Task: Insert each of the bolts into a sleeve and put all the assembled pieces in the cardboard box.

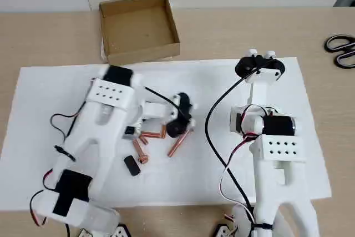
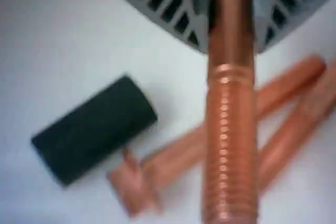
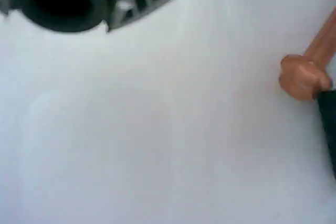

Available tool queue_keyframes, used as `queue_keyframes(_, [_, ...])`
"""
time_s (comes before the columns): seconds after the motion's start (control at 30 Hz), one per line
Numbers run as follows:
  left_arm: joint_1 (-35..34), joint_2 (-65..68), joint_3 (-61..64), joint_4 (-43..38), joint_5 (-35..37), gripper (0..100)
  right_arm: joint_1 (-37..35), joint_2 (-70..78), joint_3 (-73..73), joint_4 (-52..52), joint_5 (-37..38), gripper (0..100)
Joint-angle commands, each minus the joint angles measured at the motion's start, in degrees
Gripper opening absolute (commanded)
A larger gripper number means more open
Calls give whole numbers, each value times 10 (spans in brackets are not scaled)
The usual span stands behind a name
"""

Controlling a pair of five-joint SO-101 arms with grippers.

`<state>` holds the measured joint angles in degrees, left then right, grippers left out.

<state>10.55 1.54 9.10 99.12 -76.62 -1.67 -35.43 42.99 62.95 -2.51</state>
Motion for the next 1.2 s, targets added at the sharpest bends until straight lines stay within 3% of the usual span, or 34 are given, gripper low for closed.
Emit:
queue_keyframes(0.0, [-14,-4,-29,-3,-161,7,2,-21,-31,-11,-4,5])
queue_keyframes(0.17, [-23,-4,-28,-34,-166,8,2,-21,-31,-11,-4,5])
queue_keyframes(0.33, [-62,19,-29,-83,-218,8,2,-20,-30,-11,-4,5])
queue_keyframes(0.67, [-84,124,-62,-111,-217,14,2,-20,-30,-11,-4,5])
queue_keyframes(0.9, [-91,129,-116,-109,-116,183,2,-20,-30,-11,-4,5])
queue_keyframes(1.17, [-106,124,-127,-95,-79,188,2,-20,-30,-11,-4,5])
